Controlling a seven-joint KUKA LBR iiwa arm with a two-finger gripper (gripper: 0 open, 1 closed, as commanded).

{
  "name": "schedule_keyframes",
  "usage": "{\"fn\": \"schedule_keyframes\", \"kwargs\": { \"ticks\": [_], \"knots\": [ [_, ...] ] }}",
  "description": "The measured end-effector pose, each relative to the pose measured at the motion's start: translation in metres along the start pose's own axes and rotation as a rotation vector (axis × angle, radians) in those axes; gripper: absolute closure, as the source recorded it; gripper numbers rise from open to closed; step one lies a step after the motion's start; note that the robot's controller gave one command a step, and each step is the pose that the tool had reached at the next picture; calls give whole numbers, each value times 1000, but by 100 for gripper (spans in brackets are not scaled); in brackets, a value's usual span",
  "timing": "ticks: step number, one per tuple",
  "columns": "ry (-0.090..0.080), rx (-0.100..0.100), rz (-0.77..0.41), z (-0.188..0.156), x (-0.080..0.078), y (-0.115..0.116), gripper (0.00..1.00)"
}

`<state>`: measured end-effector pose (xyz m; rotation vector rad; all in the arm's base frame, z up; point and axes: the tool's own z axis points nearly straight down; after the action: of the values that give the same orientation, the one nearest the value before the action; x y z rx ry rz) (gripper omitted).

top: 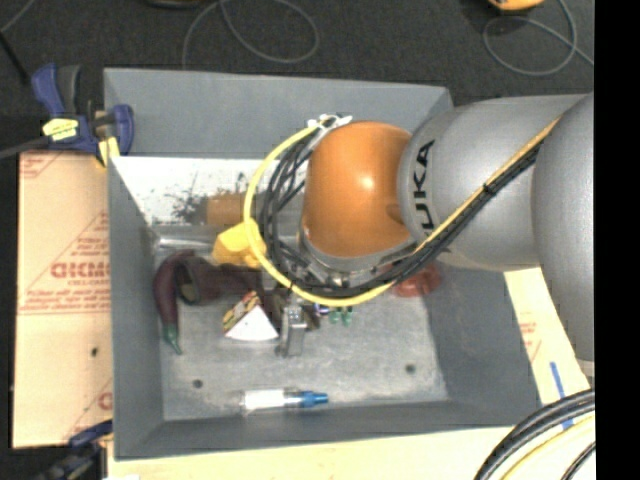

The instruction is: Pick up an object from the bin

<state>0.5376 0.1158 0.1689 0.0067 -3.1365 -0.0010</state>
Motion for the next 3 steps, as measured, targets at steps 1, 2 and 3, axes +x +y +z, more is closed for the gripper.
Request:
{"fn": "schedule_keyframes", "kwargs": {
  "ticks": [1,2,3],
  "knots": [
    [-8,-1,3,-4,-2,0,0],
    [-9,-1,-46,7,-11,-8,0],
    [-6,1,-64,27,-11,-20,0]
  ]
}}
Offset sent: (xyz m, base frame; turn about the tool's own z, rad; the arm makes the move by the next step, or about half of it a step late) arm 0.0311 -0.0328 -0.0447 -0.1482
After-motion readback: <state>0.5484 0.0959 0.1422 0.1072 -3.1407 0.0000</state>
